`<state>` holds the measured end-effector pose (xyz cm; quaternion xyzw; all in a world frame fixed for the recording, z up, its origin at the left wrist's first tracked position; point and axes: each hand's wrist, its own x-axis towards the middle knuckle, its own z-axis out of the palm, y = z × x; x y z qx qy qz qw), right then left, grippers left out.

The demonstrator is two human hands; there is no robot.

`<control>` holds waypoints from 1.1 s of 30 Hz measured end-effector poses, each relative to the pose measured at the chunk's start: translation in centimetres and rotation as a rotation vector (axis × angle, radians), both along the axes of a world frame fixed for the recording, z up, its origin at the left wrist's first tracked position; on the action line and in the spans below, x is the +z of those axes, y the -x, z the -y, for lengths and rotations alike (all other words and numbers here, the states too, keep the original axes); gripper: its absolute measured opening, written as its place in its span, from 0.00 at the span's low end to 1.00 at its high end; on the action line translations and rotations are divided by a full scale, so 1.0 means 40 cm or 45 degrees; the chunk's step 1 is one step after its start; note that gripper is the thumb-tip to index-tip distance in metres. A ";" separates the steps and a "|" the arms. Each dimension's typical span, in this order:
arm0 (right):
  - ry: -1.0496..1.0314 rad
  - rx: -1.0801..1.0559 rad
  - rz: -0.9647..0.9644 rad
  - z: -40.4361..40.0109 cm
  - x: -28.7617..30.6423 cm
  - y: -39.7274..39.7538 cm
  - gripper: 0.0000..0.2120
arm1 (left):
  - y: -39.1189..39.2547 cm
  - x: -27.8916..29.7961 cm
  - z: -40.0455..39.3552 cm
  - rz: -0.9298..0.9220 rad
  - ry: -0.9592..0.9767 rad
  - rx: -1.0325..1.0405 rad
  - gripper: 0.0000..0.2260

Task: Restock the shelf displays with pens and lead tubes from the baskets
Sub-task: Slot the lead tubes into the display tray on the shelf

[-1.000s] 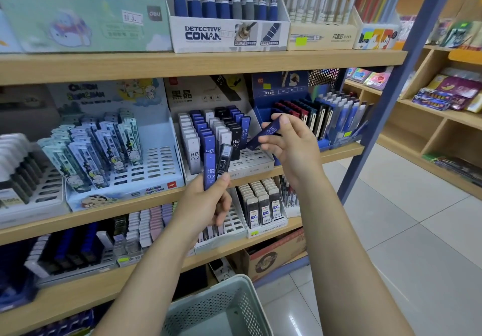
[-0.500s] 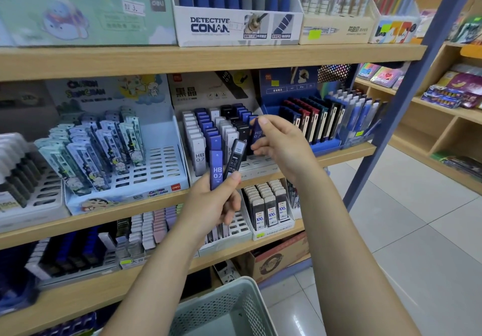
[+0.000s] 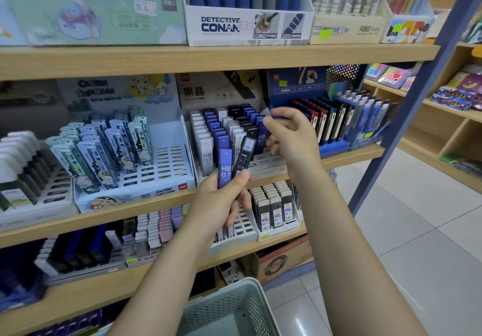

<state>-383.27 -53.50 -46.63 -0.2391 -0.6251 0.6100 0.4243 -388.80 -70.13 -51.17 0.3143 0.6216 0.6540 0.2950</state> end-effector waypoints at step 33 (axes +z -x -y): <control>0.109 0.881 0.271 0.061 -0.037 -0.117 0.07 | -0.041 0.004 0.006 -0.145 0.031 0.109 0.12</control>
